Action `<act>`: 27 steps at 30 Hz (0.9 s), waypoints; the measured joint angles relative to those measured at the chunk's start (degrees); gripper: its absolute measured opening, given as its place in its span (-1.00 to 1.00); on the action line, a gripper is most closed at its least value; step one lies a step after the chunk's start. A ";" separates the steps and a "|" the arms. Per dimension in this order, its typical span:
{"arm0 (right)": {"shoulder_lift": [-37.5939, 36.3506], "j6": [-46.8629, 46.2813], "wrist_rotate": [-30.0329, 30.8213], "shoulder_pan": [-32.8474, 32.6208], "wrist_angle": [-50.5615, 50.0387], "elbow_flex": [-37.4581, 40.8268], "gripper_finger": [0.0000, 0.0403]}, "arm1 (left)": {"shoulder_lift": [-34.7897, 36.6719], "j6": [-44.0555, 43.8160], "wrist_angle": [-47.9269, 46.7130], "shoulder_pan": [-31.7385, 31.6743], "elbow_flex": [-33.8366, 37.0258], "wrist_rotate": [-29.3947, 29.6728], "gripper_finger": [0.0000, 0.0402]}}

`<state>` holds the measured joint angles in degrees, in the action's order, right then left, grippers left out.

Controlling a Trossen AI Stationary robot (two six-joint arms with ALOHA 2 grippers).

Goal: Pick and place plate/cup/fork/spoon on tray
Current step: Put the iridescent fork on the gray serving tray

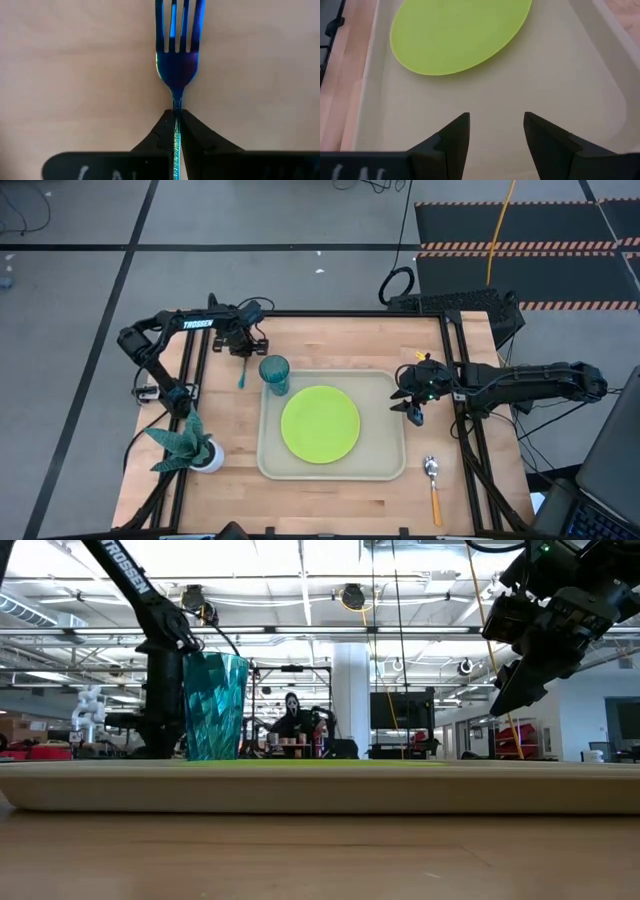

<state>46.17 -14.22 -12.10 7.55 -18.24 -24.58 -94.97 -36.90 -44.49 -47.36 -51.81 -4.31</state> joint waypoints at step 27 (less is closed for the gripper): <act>0.02 0.46 7.85 0.02 24.95 0.00 -0.10 | 30.48 10.83 17.21 11.33 -15.59 7.81 -0.95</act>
<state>46.19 -13.76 -4.25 7.57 6.71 -24.58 -64.49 -26.06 -27.28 -36.02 -67.40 3.50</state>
